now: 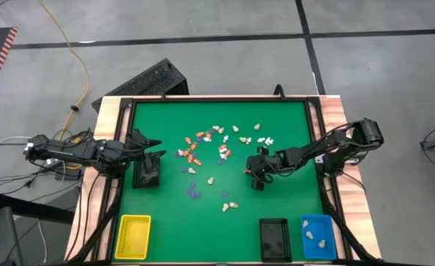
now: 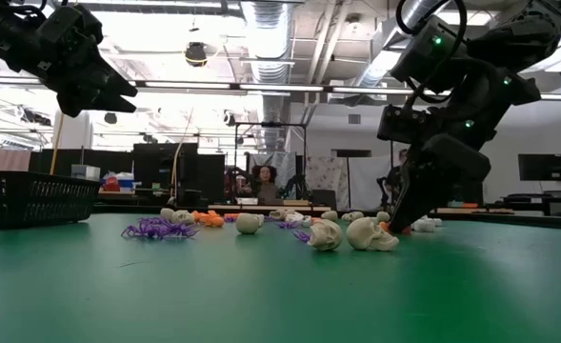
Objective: Sort Halloween decoration
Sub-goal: Put the orange skeleton toy into the bottom black basket
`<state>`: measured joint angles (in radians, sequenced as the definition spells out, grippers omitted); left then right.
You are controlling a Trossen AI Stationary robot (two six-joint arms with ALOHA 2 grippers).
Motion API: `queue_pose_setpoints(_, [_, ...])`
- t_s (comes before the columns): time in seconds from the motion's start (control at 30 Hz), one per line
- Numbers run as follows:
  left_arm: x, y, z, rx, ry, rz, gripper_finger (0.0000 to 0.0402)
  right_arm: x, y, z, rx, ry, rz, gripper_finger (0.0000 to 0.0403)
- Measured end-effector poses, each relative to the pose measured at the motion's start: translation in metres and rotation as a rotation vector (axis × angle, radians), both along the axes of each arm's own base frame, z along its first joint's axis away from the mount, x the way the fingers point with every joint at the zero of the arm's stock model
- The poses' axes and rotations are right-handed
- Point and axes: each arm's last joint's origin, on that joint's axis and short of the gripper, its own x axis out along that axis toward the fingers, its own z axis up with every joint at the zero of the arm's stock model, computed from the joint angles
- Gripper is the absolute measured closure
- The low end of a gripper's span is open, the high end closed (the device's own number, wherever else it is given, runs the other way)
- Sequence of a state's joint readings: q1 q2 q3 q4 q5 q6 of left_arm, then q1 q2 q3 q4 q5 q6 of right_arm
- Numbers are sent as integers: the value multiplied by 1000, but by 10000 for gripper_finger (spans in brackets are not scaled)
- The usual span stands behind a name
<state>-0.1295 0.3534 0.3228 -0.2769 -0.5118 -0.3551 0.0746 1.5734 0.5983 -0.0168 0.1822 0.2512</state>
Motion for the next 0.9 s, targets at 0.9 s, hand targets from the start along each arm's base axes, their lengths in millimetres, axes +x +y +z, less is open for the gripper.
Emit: queue_pose_setpoints(0.9, [0, 0, 0, -7, -2, 2, 181, -40, 78, 142, 599, -314, 164, 375])
